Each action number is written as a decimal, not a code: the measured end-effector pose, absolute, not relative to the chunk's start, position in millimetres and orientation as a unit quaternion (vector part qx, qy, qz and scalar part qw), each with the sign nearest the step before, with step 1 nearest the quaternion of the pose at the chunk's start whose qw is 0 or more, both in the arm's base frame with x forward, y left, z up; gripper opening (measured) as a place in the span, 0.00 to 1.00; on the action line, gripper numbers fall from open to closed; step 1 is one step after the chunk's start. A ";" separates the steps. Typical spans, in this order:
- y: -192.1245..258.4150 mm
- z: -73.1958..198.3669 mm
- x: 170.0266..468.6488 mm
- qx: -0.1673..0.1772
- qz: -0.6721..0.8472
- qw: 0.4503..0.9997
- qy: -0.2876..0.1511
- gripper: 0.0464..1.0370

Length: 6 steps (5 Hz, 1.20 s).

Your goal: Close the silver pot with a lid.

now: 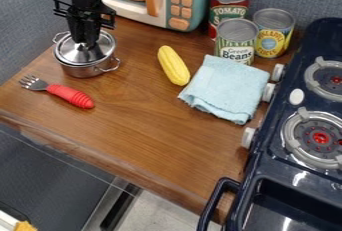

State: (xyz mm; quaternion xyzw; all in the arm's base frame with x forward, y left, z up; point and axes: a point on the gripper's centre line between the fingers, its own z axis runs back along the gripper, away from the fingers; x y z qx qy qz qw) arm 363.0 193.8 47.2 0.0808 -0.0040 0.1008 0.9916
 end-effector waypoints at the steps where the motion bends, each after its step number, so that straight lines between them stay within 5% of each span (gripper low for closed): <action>1: 191.1 47.5 362.4 0.074 0.101 0.992 0.000 0.29; 3: 189.0 46.1 362.6 0.053 0.103 0.993 0.012 0.90; 4: 191.5 45.9 360.9 0.047 0.108 0.993 0.011 0.98; 6: 188.8 49.2 356.5 0.001 0.129 0.992 0.007 0.97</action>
